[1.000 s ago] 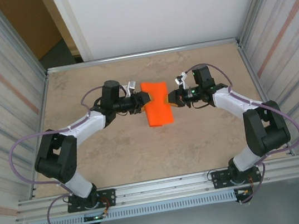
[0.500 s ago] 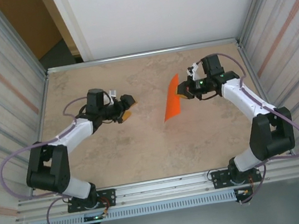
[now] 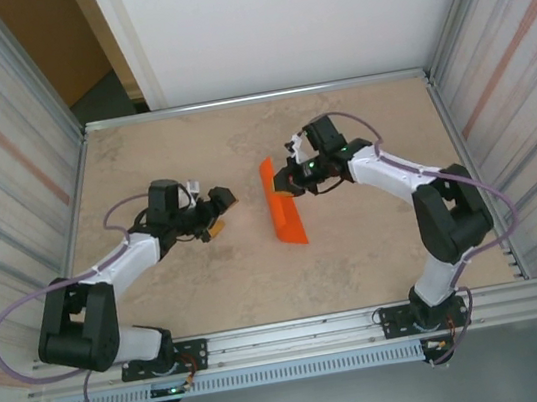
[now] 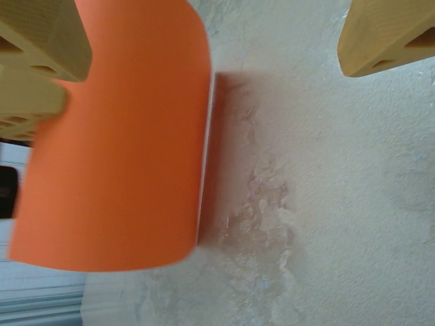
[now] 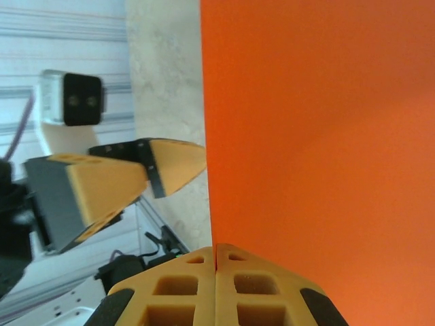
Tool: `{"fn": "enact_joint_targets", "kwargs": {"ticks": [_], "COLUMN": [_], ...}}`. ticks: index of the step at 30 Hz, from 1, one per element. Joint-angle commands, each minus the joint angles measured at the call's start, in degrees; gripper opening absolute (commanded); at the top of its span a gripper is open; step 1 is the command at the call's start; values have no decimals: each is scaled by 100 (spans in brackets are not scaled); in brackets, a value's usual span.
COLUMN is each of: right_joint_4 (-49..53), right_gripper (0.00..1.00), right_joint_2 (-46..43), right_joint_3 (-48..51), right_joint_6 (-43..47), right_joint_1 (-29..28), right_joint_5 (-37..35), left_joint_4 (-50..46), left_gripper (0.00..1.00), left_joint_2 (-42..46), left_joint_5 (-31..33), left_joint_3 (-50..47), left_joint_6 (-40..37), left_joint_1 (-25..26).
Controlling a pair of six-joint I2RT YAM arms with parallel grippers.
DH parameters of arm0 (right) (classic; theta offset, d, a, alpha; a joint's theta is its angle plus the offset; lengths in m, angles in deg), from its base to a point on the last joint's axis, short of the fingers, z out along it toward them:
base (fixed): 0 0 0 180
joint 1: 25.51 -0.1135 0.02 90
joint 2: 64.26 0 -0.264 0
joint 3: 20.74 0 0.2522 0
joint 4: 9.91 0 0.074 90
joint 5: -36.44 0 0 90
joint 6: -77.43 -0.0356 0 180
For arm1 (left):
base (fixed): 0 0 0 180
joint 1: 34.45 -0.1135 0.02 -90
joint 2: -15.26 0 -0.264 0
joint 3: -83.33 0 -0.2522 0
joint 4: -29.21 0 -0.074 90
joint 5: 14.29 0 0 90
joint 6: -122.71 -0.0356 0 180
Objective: Fold a paper plane with a square sheet of paper (pick it up from the middle)
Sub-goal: First fold in half a square sheet of paper at the center of the table.
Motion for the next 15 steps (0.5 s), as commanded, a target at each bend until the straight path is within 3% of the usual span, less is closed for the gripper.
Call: {"fn": "enact_joint_targets", "kwargs": {"ticks": [1,15], "right_joint_4": [-804,-740], "right_gripper": [0,0], "right_joint_2": [285,1253], "right_joint_3": [169,156], "right_joint_6": [-308,374], "right_joint_1": [-31,314], "right_joint_5": [168,294], "left_joint_4": [-111,-904], "left_gripper": [92,75], "left_joint_2": [-81,-1709], "left_joint_5": [-58,727], "left_joint_3": [-26,1393], "left_joint_6": [-192,-528], "left_joint_1": [142,1242]}}
